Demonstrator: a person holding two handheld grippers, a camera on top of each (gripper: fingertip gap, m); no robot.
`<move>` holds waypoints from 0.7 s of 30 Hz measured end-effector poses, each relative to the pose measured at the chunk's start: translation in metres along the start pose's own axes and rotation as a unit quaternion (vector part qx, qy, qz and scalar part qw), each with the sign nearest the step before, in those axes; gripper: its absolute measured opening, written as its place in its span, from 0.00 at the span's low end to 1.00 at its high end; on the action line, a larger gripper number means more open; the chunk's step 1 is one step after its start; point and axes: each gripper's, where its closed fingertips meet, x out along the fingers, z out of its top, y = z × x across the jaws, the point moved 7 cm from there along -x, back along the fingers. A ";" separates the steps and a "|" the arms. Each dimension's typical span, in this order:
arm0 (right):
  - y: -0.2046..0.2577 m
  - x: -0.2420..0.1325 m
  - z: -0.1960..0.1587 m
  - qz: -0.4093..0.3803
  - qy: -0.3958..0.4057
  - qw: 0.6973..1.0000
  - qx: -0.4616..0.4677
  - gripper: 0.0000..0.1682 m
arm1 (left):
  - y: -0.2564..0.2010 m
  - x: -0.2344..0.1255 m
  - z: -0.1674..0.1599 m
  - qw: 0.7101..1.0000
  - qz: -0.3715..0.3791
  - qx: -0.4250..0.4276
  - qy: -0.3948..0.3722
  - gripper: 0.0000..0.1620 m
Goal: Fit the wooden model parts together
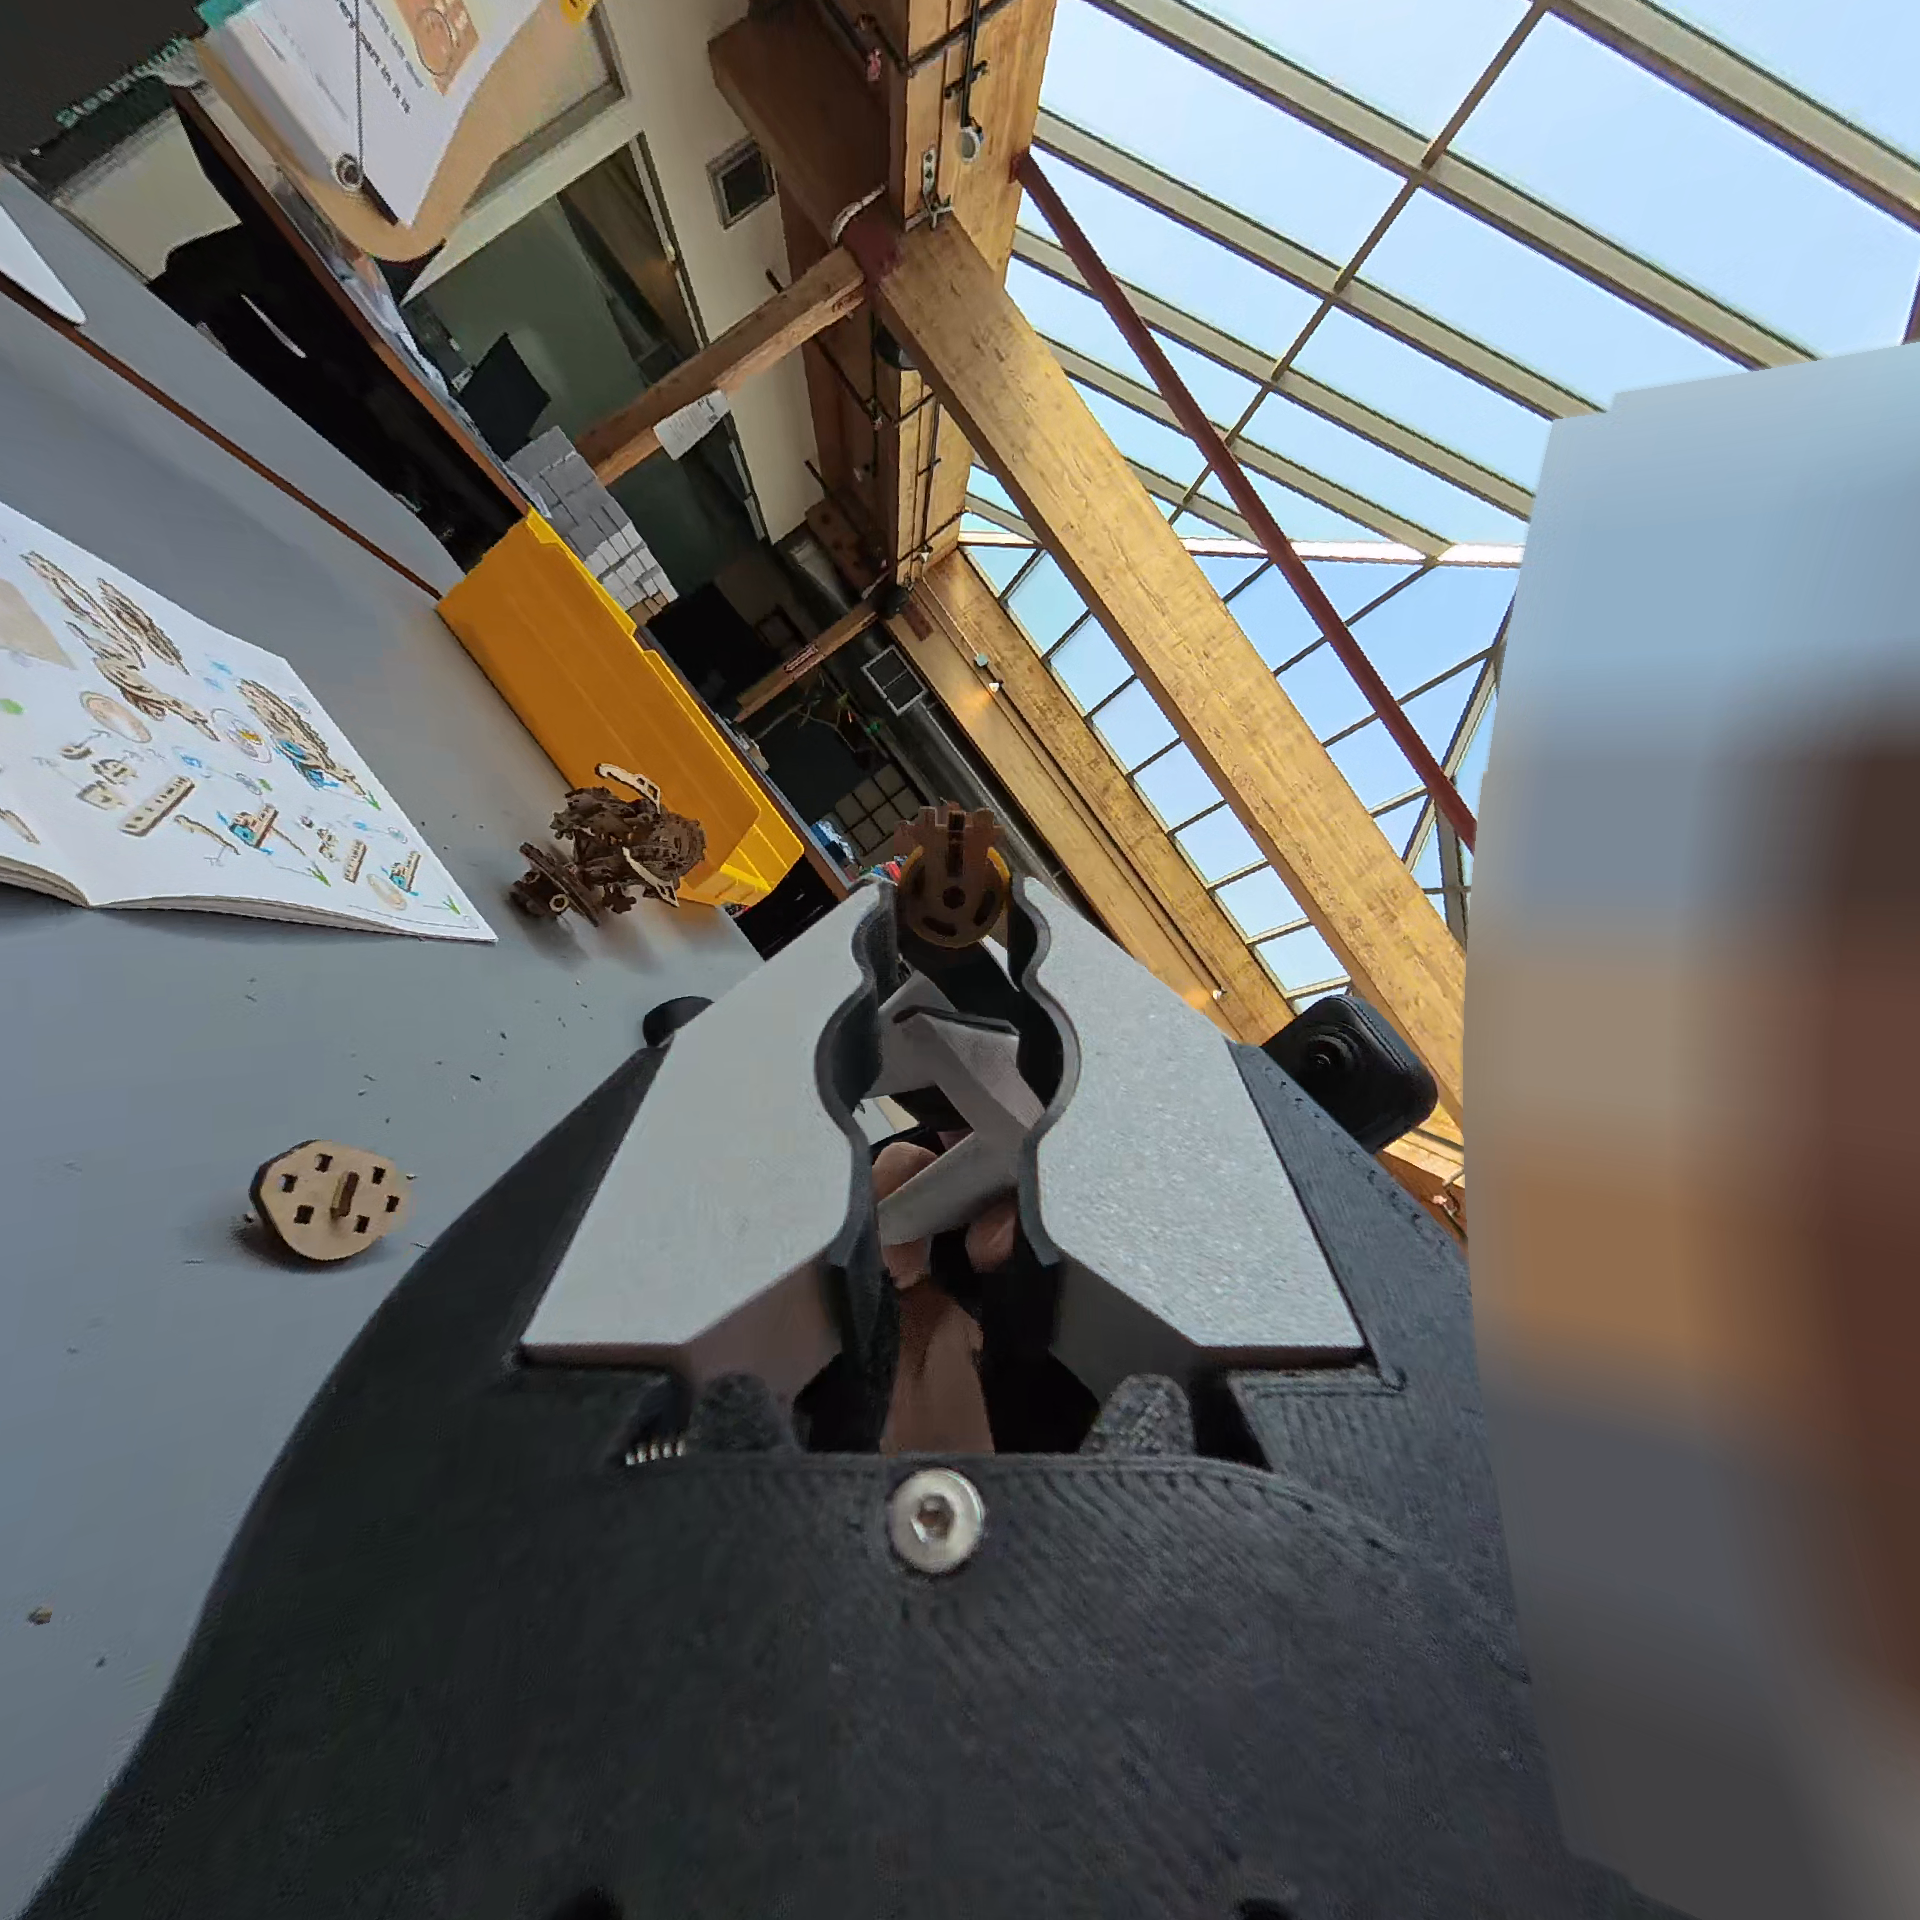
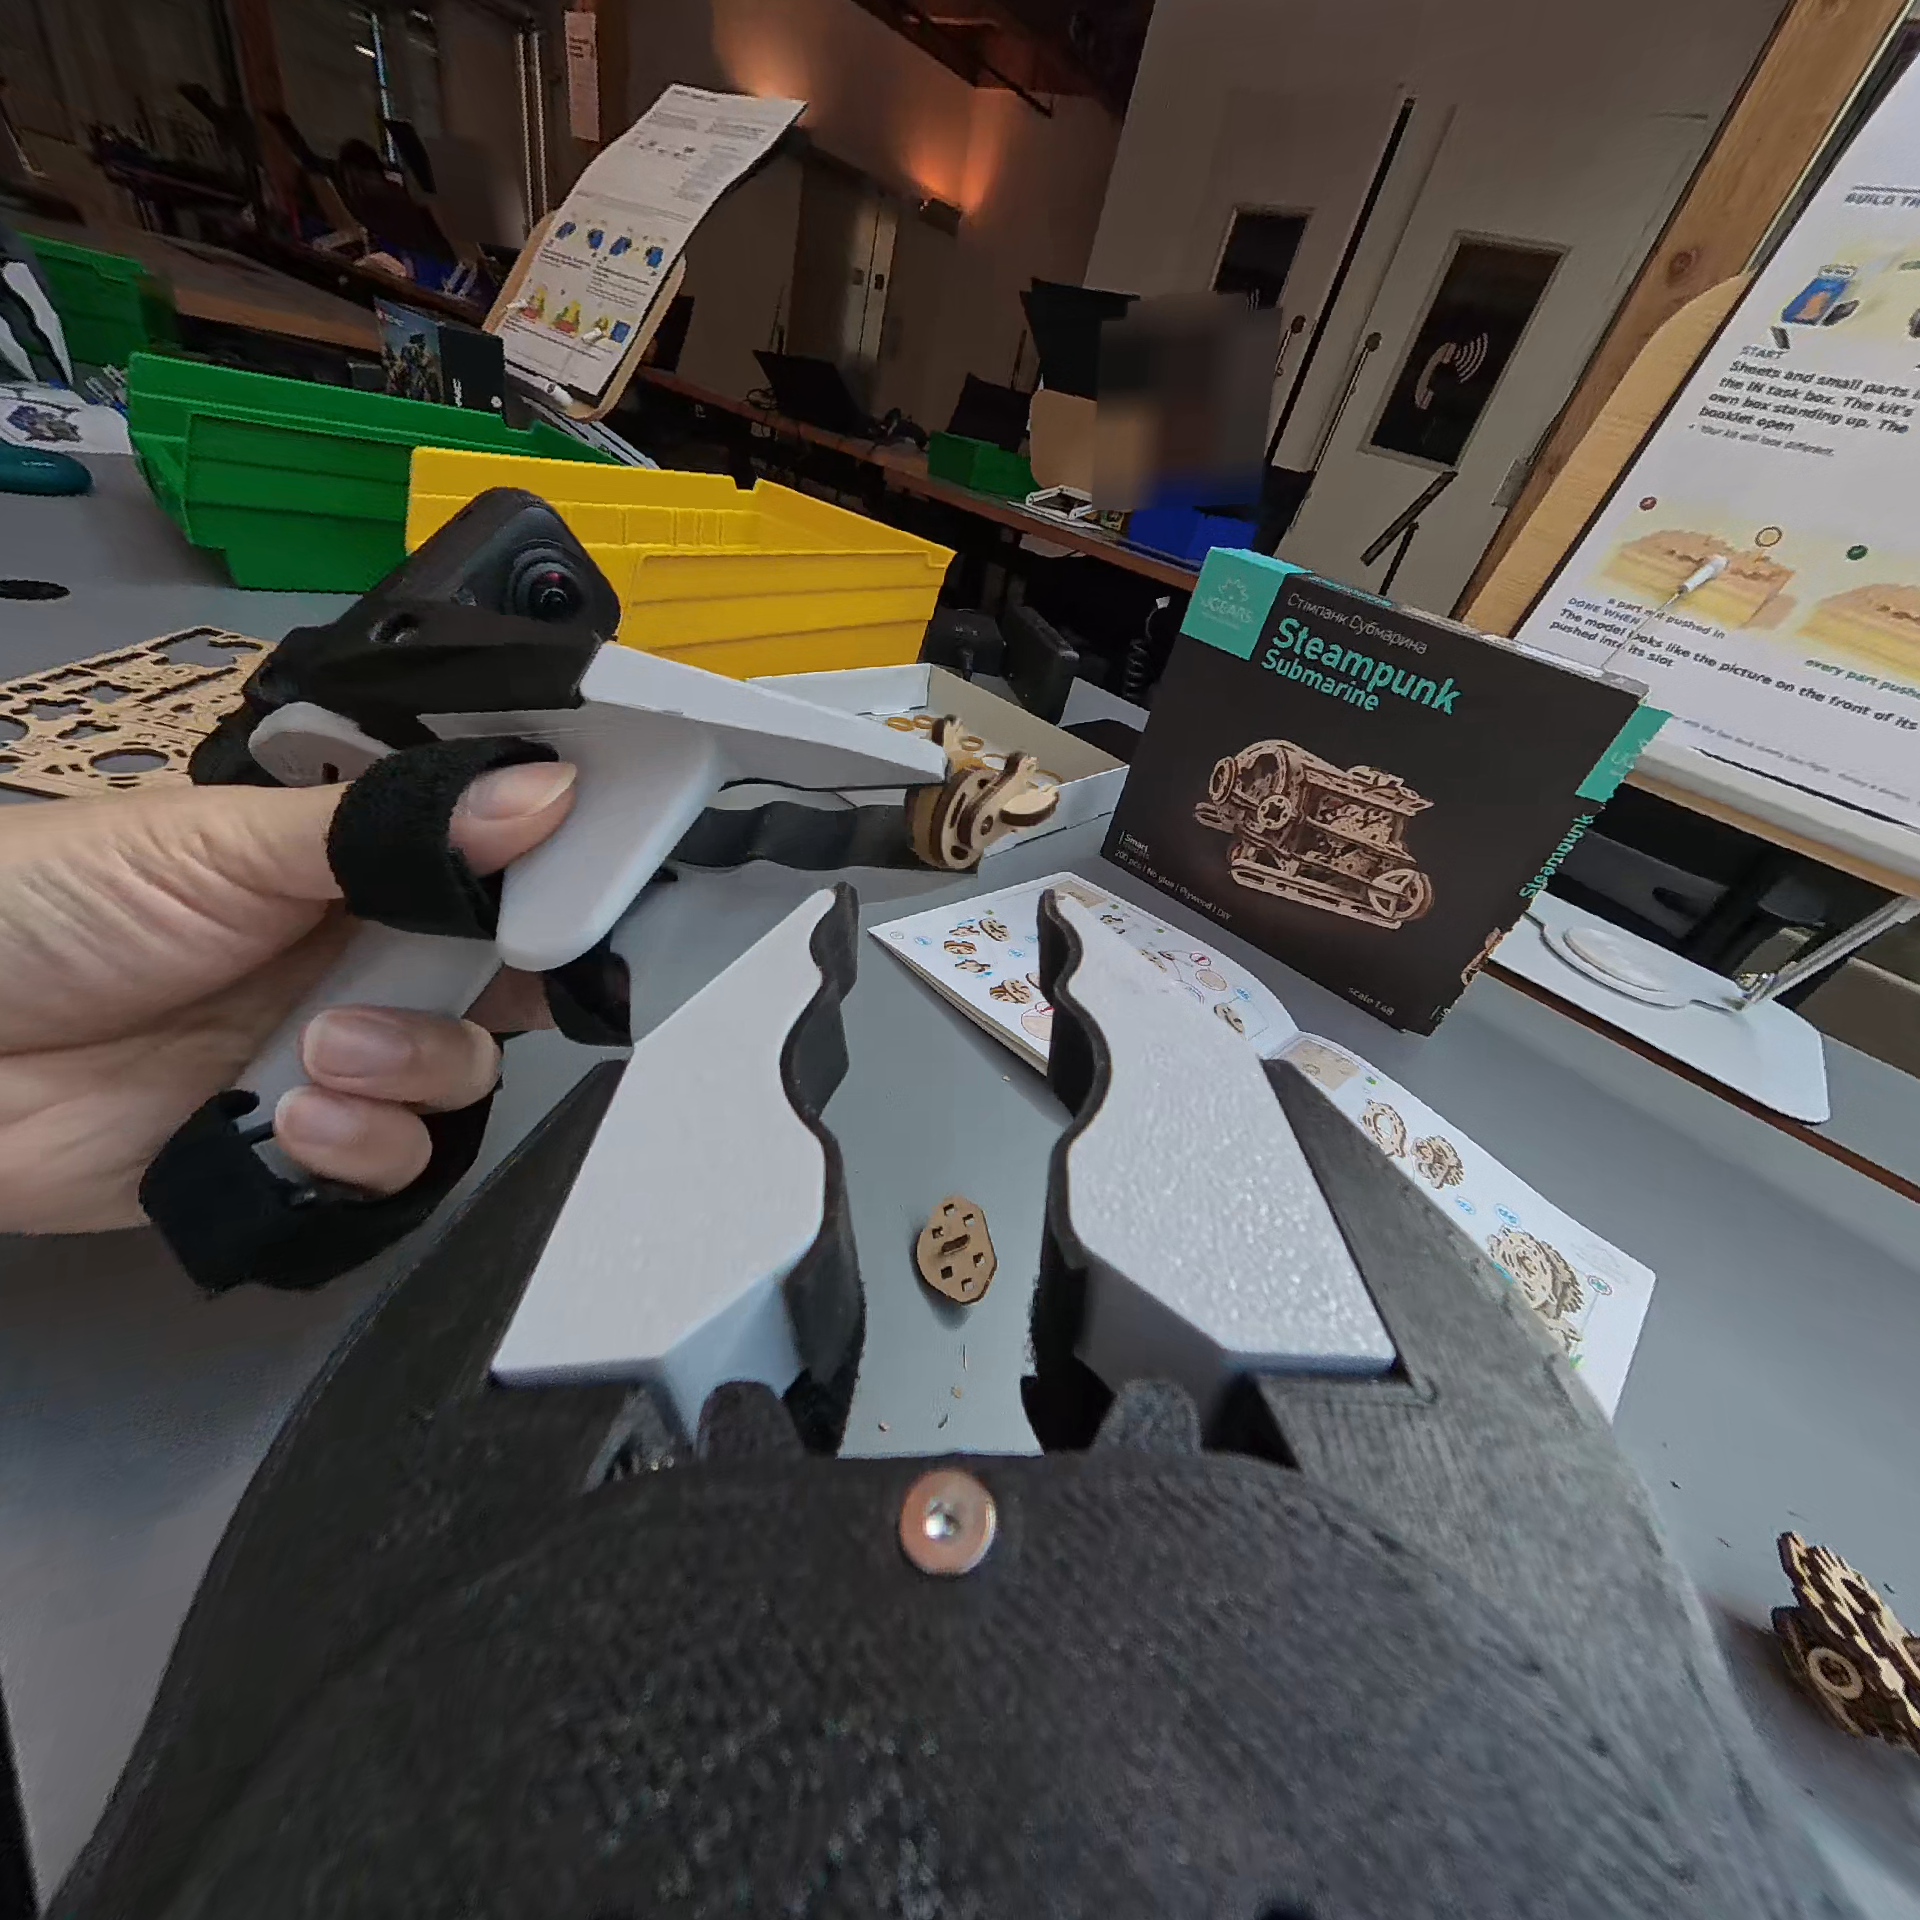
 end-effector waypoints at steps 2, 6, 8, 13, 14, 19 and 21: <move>0.000 0.000 0.002 -0.013 -0.006 1.000 -0.001 0.19 | -0.001 0.001 -0.003 1.000 -0.008 -0.006 -0.013 0.11; 0.005 -0.001 0.007 -0.039 -0.020 0.999 -0.028 0.16 | 0.000 0.005 -0.010 0.999 -0.013 -0.007 -0.035 0.11; 0.005 -0.001 0.007 -0.062 -0.018 0.997 -0.052 0.15 | 0.000 0.007 -0.014 0.999 -0.015 -0.010 -0.040 0.11; -0.002 -0.001 0.003 -0.082 -0.010 0.995 -0.054 0.09 | 0.004 0.013 -0.018 0.998 0.000 -0.010 -0.056 0.11; -0.003 -0.001 0.002 -0.082 -0.006 0.995 -0.050 0.09 | 0.005 0.014 -0.019 0.998 0.006 -0.010 -0.055 0.11; -0.008 -0.005 0.001 -0.075 -0.009 0.997 -0.036 0.09 | 0.004 0.018 -0.020 0.999 0.015 0.010 -0.047 0.11; -0.010 -0.006 0.000 -0.066 -0.008 0.997 -0.023 0.09 | 0.004 0.018 -0.020 0.999 0.016 0.020 -0.038 0.11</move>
